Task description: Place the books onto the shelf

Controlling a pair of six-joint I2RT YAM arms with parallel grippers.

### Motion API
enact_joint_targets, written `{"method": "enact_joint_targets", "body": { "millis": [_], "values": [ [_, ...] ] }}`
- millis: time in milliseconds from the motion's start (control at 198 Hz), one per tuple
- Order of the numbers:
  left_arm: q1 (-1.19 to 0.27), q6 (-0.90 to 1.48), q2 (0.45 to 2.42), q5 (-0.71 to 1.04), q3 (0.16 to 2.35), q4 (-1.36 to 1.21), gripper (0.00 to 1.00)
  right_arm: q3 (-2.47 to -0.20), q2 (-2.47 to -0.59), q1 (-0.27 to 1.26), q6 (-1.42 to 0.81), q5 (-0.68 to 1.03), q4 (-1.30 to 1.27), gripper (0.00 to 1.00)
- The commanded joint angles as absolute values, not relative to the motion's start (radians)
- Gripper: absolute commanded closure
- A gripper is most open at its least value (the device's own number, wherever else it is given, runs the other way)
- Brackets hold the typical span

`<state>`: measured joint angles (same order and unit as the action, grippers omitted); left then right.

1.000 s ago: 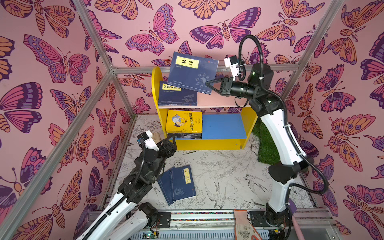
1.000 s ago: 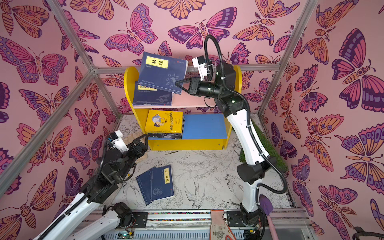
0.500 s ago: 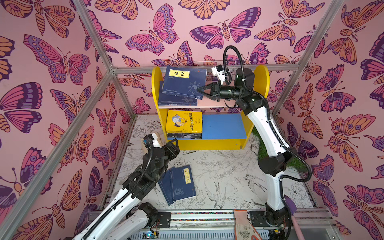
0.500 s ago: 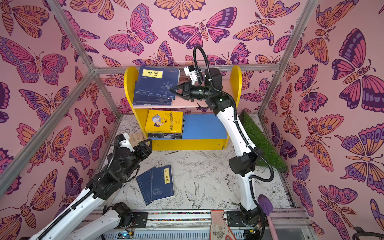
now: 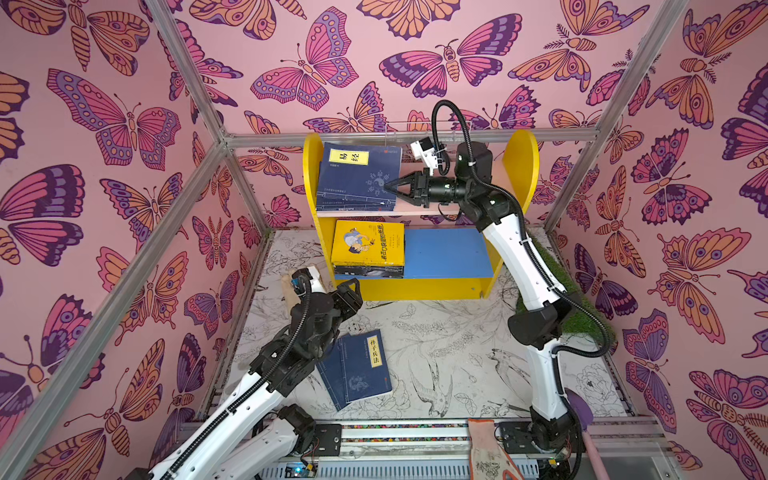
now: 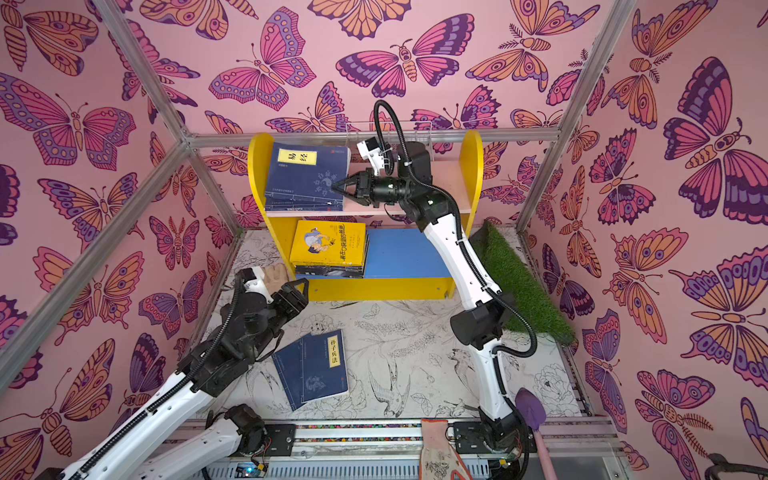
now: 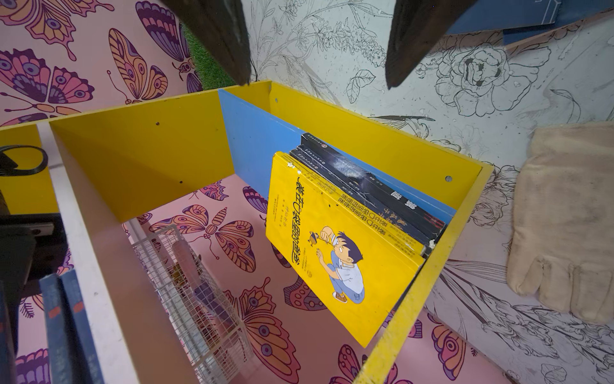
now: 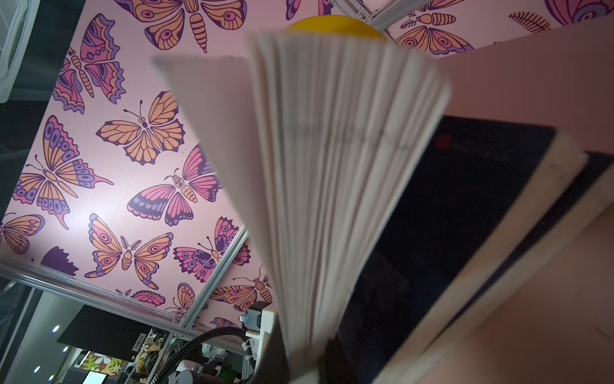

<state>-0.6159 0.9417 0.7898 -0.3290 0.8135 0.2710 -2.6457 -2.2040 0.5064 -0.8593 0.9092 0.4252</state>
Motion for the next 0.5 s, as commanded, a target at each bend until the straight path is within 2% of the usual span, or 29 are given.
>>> {"method": "enact_joint_targets", "body": {
  "millis": [0, 262, 353, 499],
  "values": [
    [-0.621, 0.961, 0.796, -0.314, 0.797, 0.289, 0.34, -2.678, -2.222, 0.522, -0.809, 0.905, 0.449, 0.97],
    [-0.626, 0.979, 0.811, -0.3, 0.799, 0.286, 0.34, -2.674, -2.155, 0.528, -0.632, 0.717, 0.599, 0.54],
    [-0.629, 0.985, 0.814, -0.295, 0.799, 0.285, 0.34, -2.674, -2.139, 0.526, -0.576, 0.625, 0.639, 0.45],
    [-0.634, 0.98, 0.82, -0.294, 0.81, 0.285, 0.34, -2.675, -2.132, 0.529, -0.507, 0.522, 0.713, 0.4]
  ]
}}
